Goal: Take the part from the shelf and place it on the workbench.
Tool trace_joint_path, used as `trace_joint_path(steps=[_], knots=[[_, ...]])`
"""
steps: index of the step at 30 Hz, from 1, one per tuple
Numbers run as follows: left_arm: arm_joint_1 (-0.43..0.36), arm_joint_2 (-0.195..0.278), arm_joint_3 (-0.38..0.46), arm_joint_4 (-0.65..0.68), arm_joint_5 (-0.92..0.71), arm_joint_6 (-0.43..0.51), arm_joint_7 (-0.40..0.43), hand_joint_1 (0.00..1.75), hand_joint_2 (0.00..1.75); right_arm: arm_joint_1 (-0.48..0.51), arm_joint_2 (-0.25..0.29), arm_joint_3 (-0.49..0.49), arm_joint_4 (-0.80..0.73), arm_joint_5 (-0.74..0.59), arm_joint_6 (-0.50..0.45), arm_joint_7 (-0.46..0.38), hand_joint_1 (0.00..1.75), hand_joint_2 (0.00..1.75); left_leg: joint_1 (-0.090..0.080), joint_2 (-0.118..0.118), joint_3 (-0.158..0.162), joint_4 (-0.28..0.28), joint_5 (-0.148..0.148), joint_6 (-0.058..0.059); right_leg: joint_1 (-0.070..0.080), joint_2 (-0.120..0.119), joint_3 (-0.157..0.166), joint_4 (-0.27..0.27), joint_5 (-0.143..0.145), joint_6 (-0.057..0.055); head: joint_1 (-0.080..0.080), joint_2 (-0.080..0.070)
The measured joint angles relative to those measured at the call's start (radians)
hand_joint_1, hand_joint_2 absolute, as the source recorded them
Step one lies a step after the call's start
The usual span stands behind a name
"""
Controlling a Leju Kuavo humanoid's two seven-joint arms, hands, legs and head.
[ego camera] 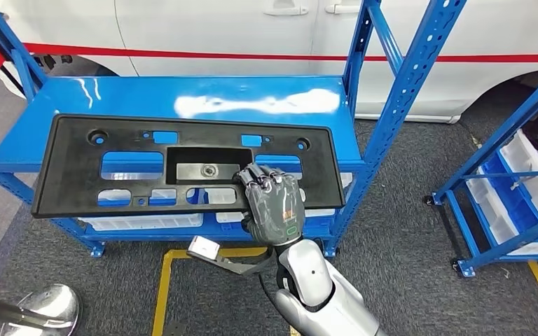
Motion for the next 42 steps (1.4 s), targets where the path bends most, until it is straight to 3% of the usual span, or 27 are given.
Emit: trace_joint_path(steps=[3,4,5,6,8,10,11,13,14,16,18,19,20,21,23,25,26,29,31,33,34,35,36,37,38,40,42], knots=[[-0.002,-0.001,0.000,0.000,0.000,0.000,0.000,0.00,1.75,0.001,-0.001,-0.001,-0.002,-0.013,0.000,-0.006,1.75,1.75,0.002,0.004,-0.034,-0.002,0.030,0.011,-0.009,0.001,-0.050,0.164,-0.131,0.016,0.001,0.000],[-0.002,-0.001,0.000,0.000,0.000,0.000,0.000,0.00,1.75,0.001,-0.002,-0.001,-0.002,-0.014,0.000,-0.006,1.75,1.75,0.003,0.004,-0.048,0.000,0.038,0.010,-0.012,0.001,-0.060,0.220,-0.155,0.021,0.001,0.000],[-0.001,-0.001,0.000,0.000,0.000,0.000,0.000,0.00,1.75,0.002,-0.002,-0.001,-0.002,-0.014,0.000,-0.007,1.75,1.75,0.003,0.004,-0.061,0.003,0.047,0.008,-0.015,0.001,-0.056,0.246,-0.156,0.025,0.001,0.000],[0.000,-0.001,0.000,0.000,0.000,0.000,0.000,0.00,1.75,0.002,-0.003,-0.001,-0.002,-0.015,0.000,-0.008,1.75,1.75,0.004,0.005,-0.075,0.007,0.054,0.005,-0.019,0.001,-0.034,0.235,-0.137,0.028,0.001,0.000],[0.000,-0.001,0.000,0.000,0.000,0.000,0.000,0.00,1.75,0.001,-0.004,-0.001,-0.003,-0.016,0.000,-0.010,1.75,1.75,0.006,0.004,-0.098,0.019,0.065,-0.003,-0.024,0.000,0.054,0.121,-0.096,0.030,0.001,0.000],[0.000,0.000,0.000,0.000,0.001,0.000,0.000,0.00,1.75,0.001,-0.004,-0.001,-0.005,-0.017,0.001,-0.014,1.75,1.75,0.005,0.003,-0.114,0.030,0.075,-0.016,-0.021,0.002,0.124,0.010,-0.091,0.023,0.000,0.000],[0.001,0.000,0.000,0.000,0.001,0.000,0.000,0.00,1.75,0.001,-0.004,-0.001,-0.006,-0.019,0.002,-0.016,1.75,1.75,0.005,0.003,-0.118,0.032,0.082,-0.023,-0.018,0.003,0.136,-0.014,-0.096,0.018,0.000,0.000],[0.003,0.000,0.000,0.000,0.001,0.000,0.000,0.00,1.75,0.000,-0.004,-0.001,-0.007,-0.024,0.004,-0.017,1.75,1.75,0.006,0.002,-0.121,0.029,0.095,-0.037,-0.014,0.004,0.129,-0.021,-0.085,0.003,0.000,0.000],[0.004,0.000,0.000,0.000,0.001,0.000,0.000,0.00,1.75,0.000,-0.004,-0.001,-0.007,-0.027,0.005,-0.017,1.75,1.75,0.008,0.001,-0.126,0.033,0.090,-0.043,-0.015,0.003,0.122,-0.024,-0.077,-0.006,0.000,0.000],[0.006,0.000,0.000,0.000,0.002,0.000,0.001,0.00,1.75,0.000,-0.004,-0.001,-0.007,-0.032,0.006,-0.019,1.75,1.75,0.011,-0.001,-0.148,0.085,0.028,-0.050,-0.018,0.000,0.103,-0.029,-0.055,-0.024,-0.001,0.000],[0.006,0.000,0.000,0.000,0.002,0.000,0.001,0.00,1.75,0.000,-0.003,-0.001,-0.007,-0.037,0.007,-0.020,1.75,1.75,0.012,-0.002,-0.182,0.206,-0.070,-0.055,-0.015,-0.002,0.077,-0.028,-0.034,-0.033,-0.002,0.000],[0.006,0.000,0.000,0.000,0.002,0.000,0.001,0.00,1.75,0.000,-0.003,-0.001,-0.007,-0.039,0.007,-0.020,1.75,1.75,0.012,-0.002,-0.194,0.267,-0.099,-0.057,-0.013,-0.002,0.063,-0.027,-0.023,-0.034,-0.001,0.000],[0.007,0.000,0.000,0.000,0.002,0.000,0.001,0.00,1.75,0.001,-0.004,-0.001,-0.007,-0.042,0.007,-0.021,1.75,1.75,0.012,-0.002,-0.194,0.306,-0.106,-0.057,-0.011,-0.002,0.049,-0.026,-0.012,-0.034,-0.001,0.000],[0.007,0.000,0.000,0.000,0.002,0.000,0.001,0.00,1.75,0.002,-0.004,-0.001,-0.006,-0.044,0.008,-0.021,1.75,1.75,0.012,-0.001,-0.177,0.311,-0.090,-0.056,-0.009,-0.003,0.034,-0.025,-0.001,-0.033,-0.002,0.000],[0.006,0.000,0.000,0.000,0.002,0.000,0.001,0.00,1.75,0.002,-0.003,-0.001,-0.007,-0.048,0.007,-0.022,1.75,1.75,0.010,-0.002,-0.091,0.218,-0.042,-0.047,-0.007,-0.002,0.009,-0.020,0.017,-0.029,-0.002,0.000],[0.004,0.001,0.000,0.000,0.001,0.001,0.001,0.00,1.75,0.002,-0.003,-0.001,-0.008,-0.051,0.007,-0.025,1.75,1.75,0.004,-0.003,0.008,0.079,-0.041,-0.037,-0.005,-0.002,-0.005,-0.017,0.032,-0.021,-0.002,0.000],[0.004,0.001,0.000,0.000,0.000,0.002,0.001,0.00,1.75,0.002,-0.003,-0.001,-0.009,-0.053,0.007,-0.027,1.75,1.75,0.001,-0.004,0.034,0.034,-0.050,-0.032,-0.005,-0.003,-0.008,-0.017,0.040,-0.015,-0.001,0.000],[0.004,0.002,0.000,0.000,0.000,0.002,0.001,0.00,1.75,0.001,-0.003,-0.001,-0.011,-0.061,0.006,-0.037,1.75,1.75,-0.002,-0.002,0.031,0.006,-0.039,-0.019,-0.008,-0.003,-0.010,-0.024,0.058,0.004,-0.002,0.000],[0.003,0.002,0.000,0.000,0.000,0.003,0.001,0.00,1.75,0.001,-0.004,-0.001,-0.012,-0.071,0.006,-0.042,1.75,1.75,0.003,0.002,0.017,-0.001,-0.015,-0.004,-0.009,-0.001,-0.027,0.010,0.010,0.014,-0.001,0.000],[0.003,0.001,0.000,0.000,-0.001,0.003,0.001,0.00,1.75,0.001,-0.006,-0.001,-0.012,-0.081,0.006,-0.046,1.75,1.75,0.004,0.004,-0.009,-0.002,0.009,0.006,-0.011,0.000,-0.060,0.119,-0.089,0.022,-0.001,0.000],[0.004,0.001,0.000,0.000,-0.001,0.003,0.001,0.00,1.75,0.002,-0.007,-0.001,-0.012,-0.083,0.006,-0.048,1.75,1.75,0.004,0.004,-0.024,0.000,0.020,0.006,-0.013,0.000,-0.075,0.183,-0.125,0.026,-0.001,0.000],[0.004,0.001,0.000,0.000,-0.001,0.002,0.001,0.00,1.75,0.002,-0.008,-0.001,-0.012,-0.085,0.006,-0.050,1.75,1.75,0.004,0.004,-0.039,0.002,0.030,0.005,-0.014,0.000,-0.081,0.232,-0.141,0.029,-0.001,0.000],[0.005,0.001,0.000,0.000,0.000,0.002,0.001,0.00,1.75,0.002,-0.010,-0.001,-0.012,-0.087,0.006,-0.051,1.75,1.75,0.004,0.005,-0.054,0.006,0.039,0.003,-0.016,0.000,-0.071,0.250,-0.135,0.031,-0.001,0.000],[0.006,0.001,0.000,0.000,0.000,0.002,0.001,0.00,1.75,0.002,-0.011,-0.001,-0.011,-0.089,0.006,-0.052,1.75,1.75,0.004,0.005,-0.069,0.011,0.046,0.001,-0.018,0.000,-0.044,0.231,-0.114,0.032,-0.001,0.000],[0.006,0.001,0.000,0.000,0.000,0.002,0.001,0.00,1.75,0.002,-0.011,-0.001,-0.011,-0.092,0.006,-0.052,1.75,1.75,0.004,0.005,-0.083,0.016,0.053,-0.003,-0.020,-0.001,0.002,0.177,-0.090,0.031,-0.001,0.000],[0.005,0.001,0.000,0.000,0.000,0.002,0.001,0.00,1.75,0.001,-0.011,-0.001,-0.011,-0.096,0.006,-0.053,1.75,1.75,0.003,0.004,-0.104,0.028,0.064,-0.012,-0.018,-0.001,0.094,0.047,-0.079,0.024,-0.002,0.000],[0.005,0.001,0.000,0.000,0.000,0.002,0.001,0.00,1.75,0.000,-0.011,-0.001,-0.012,-0.101,0.006,-0.054,1.75,1.75,0.002,0.004,-0.113,0.032,0.076,-0.026,-0.012,0.000,0.126,-0.017,-0.089,0.013,-0.002,0.000]])
